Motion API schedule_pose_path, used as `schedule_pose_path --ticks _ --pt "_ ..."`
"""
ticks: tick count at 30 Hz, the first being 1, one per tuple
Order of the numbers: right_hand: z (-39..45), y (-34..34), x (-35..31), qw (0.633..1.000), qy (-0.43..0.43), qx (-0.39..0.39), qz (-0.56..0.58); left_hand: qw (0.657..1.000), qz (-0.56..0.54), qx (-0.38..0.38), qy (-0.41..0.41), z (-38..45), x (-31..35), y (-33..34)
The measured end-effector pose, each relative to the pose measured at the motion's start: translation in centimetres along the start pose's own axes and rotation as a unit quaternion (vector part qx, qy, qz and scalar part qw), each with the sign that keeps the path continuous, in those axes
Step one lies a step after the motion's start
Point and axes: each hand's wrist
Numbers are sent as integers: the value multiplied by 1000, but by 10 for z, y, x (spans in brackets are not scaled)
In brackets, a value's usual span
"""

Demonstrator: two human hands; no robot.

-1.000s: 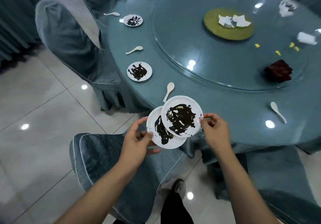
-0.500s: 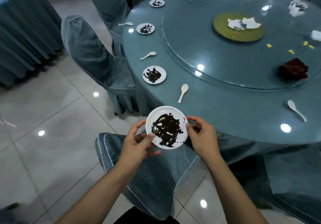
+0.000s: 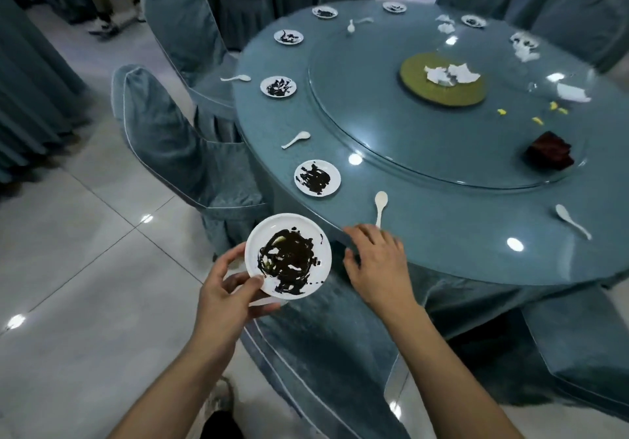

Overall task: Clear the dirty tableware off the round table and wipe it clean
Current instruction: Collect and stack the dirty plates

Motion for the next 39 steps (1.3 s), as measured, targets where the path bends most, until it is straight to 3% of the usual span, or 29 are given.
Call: schedule_pose_path --ticks 7,13,25,34,39 --pt "32 19 -96 997 64 3 -42 998 34 -52 -19 59 62 -85" --pt "61 34 -130 990 121 -26 -61 997 38 -58 -33 110 92 -120" --pt "156 117 -103 961 260 -88 -42 989 93 -105 -52 249 132 -103" --pt "225 172 -62 912 349 -210 -53 980 119 -144 -63 346 160 -65" --pt "241 191 -55 871 437 -221 -37 976 125 -154 -86 380 168 -56"
Point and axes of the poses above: each hand's wrist, its own z-axis towards the middle knuckle, its own y-axis out of the palm, x = y × z, and after that the axes turned 10 degrees about -z, right-handed
